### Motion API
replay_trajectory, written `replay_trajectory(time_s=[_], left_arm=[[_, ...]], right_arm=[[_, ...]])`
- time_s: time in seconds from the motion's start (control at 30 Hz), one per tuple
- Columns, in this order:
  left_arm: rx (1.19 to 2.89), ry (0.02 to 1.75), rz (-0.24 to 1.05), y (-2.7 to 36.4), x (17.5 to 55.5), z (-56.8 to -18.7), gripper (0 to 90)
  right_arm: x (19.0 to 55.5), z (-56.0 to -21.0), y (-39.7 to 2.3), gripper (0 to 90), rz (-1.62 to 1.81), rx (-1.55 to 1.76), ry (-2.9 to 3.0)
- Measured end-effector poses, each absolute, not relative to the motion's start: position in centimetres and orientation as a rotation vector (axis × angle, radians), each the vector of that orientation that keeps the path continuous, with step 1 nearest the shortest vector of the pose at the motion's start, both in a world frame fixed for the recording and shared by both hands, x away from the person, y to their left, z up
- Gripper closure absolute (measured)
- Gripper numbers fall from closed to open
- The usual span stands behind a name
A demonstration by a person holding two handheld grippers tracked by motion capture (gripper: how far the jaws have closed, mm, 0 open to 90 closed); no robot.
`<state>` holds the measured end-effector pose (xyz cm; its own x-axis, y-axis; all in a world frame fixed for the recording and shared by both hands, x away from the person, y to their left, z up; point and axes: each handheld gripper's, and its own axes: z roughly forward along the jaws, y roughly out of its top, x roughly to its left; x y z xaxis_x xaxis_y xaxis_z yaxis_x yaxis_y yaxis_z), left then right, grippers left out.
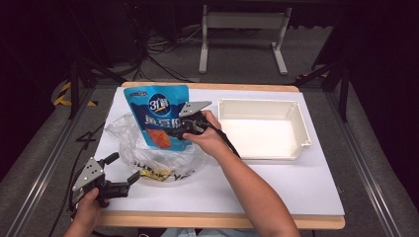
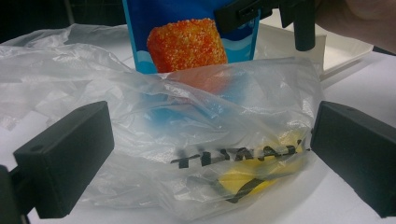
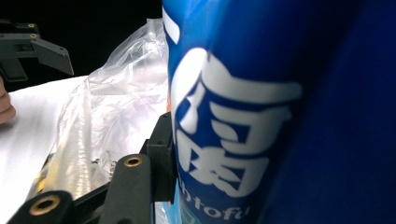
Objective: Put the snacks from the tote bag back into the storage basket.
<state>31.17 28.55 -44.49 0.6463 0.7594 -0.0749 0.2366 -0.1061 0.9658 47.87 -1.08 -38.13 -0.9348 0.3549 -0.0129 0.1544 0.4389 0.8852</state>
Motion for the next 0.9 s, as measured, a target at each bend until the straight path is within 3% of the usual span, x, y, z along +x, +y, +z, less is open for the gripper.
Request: replay_trajectory(time_s=[0.57, 0.9], left_arm=[[1.658, 0.823, 0.545, 28.5, 31.2, -44.5, 0.1], [1.665, 0.827, 0.538, 28.5, 31.2, -44.5, 0.1]], right_arm=[[46.0, -32.0, -1.7, 56.4, 1.529, 0.360, 2.442], [45.0, -30.1, -2.2, 57.2, 1.586, 0.349, 2.416]])
